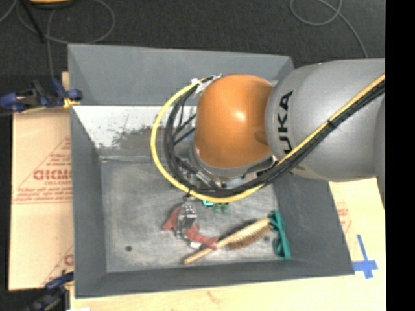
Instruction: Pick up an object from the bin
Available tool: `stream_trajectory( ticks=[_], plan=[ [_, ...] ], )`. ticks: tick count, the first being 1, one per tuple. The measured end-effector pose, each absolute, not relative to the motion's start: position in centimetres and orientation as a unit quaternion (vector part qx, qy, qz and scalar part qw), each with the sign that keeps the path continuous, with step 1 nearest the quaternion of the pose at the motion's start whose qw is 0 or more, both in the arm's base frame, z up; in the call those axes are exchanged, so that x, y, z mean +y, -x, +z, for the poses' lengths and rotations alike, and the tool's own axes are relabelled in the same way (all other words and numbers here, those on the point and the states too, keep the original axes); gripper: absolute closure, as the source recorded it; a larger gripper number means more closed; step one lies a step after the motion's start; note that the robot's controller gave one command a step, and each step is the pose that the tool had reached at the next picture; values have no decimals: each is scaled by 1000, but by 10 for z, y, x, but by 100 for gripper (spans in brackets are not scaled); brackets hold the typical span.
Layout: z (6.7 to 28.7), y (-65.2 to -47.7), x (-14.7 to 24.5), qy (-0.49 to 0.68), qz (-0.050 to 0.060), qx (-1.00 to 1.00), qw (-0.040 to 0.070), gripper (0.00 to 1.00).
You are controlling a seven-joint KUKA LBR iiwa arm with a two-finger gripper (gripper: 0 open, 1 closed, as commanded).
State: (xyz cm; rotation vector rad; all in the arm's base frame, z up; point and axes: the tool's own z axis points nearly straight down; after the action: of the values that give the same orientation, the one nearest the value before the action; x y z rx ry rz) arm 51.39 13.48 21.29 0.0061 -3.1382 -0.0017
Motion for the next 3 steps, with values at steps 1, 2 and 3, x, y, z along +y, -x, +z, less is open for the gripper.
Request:
stream_trajectory(
  ticks=[1, 2, 3],
  plan=[
    [216, -516, 134, 0, -1, -1000, -1, 0],
    [160, -520, 133, 1, -2, -1000, -4, 0],
    [124, -525, 129, -69, 0, -998, 0, 0]
  ],
)
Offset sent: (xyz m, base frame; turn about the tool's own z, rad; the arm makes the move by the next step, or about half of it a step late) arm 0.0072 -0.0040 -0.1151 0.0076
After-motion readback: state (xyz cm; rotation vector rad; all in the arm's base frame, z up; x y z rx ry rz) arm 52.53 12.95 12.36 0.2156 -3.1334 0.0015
